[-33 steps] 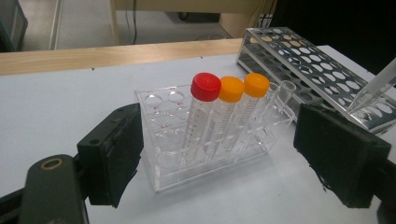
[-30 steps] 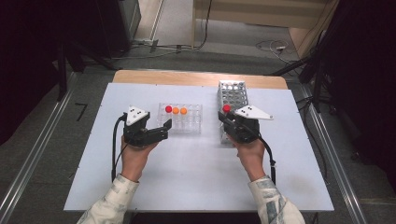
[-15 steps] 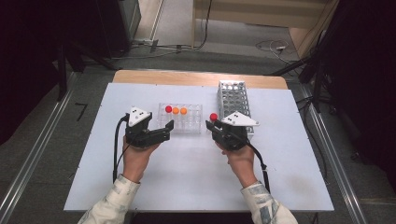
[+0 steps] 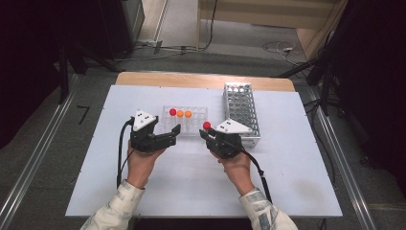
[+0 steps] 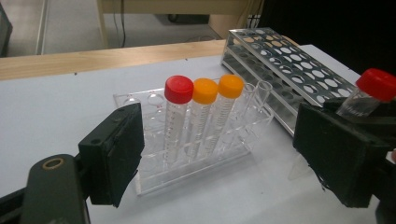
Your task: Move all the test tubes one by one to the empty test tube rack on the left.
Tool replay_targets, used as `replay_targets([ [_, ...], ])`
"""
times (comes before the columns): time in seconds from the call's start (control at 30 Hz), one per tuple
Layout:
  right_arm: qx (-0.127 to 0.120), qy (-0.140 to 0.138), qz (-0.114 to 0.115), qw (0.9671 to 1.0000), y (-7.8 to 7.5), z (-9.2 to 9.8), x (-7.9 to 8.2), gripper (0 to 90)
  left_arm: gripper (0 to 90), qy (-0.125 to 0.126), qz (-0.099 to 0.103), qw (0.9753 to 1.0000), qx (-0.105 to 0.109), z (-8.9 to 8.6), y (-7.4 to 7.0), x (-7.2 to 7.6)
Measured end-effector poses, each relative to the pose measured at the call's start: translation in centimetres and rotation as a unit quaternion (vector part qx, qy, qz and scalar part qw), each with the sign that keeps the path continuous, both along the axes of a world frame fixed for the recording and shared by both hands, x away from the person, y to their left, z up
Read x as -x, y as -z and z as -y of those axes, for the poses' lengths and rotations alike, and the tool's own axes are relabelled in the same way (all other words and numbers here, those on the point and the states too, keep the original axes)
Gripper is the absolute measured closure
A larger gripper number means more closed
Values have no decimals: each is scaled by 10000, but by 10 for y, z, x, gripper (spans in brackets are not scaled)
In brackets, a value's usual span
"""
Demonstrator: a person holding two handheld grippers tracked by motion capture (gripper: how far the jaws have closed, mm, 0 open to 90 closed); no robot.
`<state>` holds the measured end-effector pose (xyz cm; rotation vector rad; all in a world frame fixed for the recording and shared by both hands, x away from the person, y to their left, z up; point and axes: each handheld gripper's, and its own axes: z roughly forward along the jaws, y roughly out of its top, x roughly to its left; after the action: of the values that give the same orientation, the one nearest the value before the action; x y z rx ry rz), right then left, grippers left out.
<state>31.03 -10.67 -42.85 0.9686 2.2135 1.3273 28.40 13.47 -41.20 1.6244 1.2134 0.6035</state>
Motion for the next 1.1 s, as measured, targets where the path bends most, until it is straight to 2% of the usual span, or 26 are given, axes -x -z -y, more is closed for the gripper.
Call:
replay_targets([
  [0.17,16,-51,-44,10000,4,-7,1,716,169,105,14,9999,124,1,-2,2],
  [0.37,40,-117,-79,9999,7,-17,1,716,179,251,37,9996,143,7,-4,4],
  [0.57,114,-262,-91,9995,10,-31,2,716,228,515,50,9985,148,13,-4,6],
  [0.67,111,-343,-83,9993,10,-39,4,716,293,778,33,9968,170,15,-4,6],
  [0.77,118,-420,-57,9990,9,-46,6,715,408,1071,46,9942,134,17,-2,6],
  [0.97,187,-510,-29,9985,8,-55,8,715,579,1218,1,9925,44,18,1,5],
  [1.1,179,-543,-15,9984,8,-56,9,715,646,1225,-8,9925,27,18,2,4],
])
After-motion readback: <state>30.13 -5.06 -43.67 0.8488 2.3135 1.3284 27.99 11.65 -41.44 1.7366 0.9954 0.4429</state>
